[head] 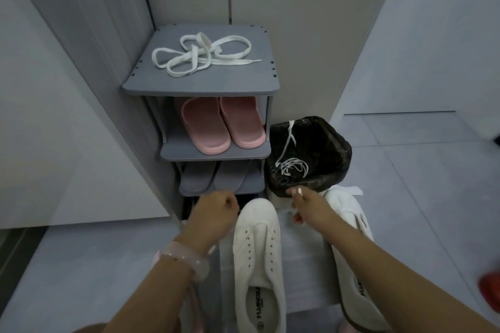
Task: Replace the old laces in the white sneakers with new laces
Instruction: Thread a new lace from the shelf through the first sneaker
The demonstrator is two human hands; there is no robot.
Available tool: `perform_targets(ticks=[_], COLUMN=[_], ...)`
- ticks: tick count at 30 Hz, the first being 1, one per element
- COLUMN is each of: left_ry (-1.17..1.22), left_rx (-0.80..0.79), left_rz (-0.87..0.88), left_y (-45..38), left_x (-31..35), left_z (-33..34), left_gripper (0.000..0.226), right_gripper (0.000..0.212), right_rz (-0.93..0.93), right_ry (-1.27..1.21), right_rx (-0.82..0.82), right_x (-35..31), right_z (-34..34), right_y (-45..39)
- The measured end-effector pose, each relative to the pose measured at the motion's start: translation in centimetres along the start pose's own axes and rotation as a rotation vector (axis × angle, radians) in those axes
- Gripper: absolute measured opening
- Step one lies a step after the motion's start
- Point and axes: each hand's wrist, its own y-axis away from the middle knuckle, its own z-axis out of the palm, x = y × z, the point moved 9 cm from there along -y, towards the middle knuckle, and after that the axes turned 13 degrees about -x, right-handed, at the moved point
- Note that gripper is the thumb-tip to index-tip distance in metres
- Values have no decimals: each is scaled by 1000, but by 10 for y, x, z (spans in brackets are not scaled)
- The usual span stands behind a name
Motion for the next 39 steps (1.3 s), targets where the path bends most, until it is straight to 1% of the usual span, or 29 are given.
perform_targets(ticks=[4, 6, 8, 10, 18, 20, 21, 23, 24, 25, 26, 28, 30, 33, 36, 39], left_ry=[-105, -106, -78, -48, -36, -50, -57, -84, -80, -75, -70, -72, -63, -51, -45, -75], left_rx=[-238, -309, -370, -409, -489, -476, -440, -312, -253, -226, -207, -178, -152, -133, -131, -147], left_rz=[-122, -180, -242, -278, -281, -271, -261, -221, -181, -140, -89, -25, 39, 135, 150, 99], left_y=[0, 7, 12, 15, 22, 25, 26, 26, 25, 25, 25, 27, 31, 35, 32, 28], left_x=[-33, -44, -51, -53, -53, -48, -44, -33, -28, -24, -19, -11, -1, 20, 26, 11], left_z=[68, 88, 102, 109, 121, 117, 112, 89, 77, 66, 55, 32, 10, -10, -10, 6], left_gripper=[30, 33, 41, 46, 54, 51, 47, 34, 26, 15, 12, 30, 29, 27, 25, 15], right_gripper=[36, 36, 38, 43, 46, 45, 43, 38, 36, 34, 30, 23, 22, 24, 18, 22], right_rz=[24, 41, 74, 88, 75, 65, 64, 63, 62, 64, 63, 42, 3, 9, 30, 73], right_ry=[148, 96, -4, -46, 24, 55, 99, 142, 98, 31, -39, -187, -326, -466, -469, -421], right_rx=[-92, -167, -199, -206, -226, -224, -204, -91, -20, 44, 96, 164, 146, 38, -36, -108], right_x=[22, 31, 36, 37, 37, 34, 31, 22, 18, 15, 11, 0, -13, -20, -16, -7], right_z=[35, 52, 61, 64, 61, 58, 52, 30, 17, 4, -8, -25, -28, -13, 3, 15], right_y=[20, 30, 37, 41, 53, 56, 57, 59, 61, 64, 68, 78, 87, 93, 88, 76])
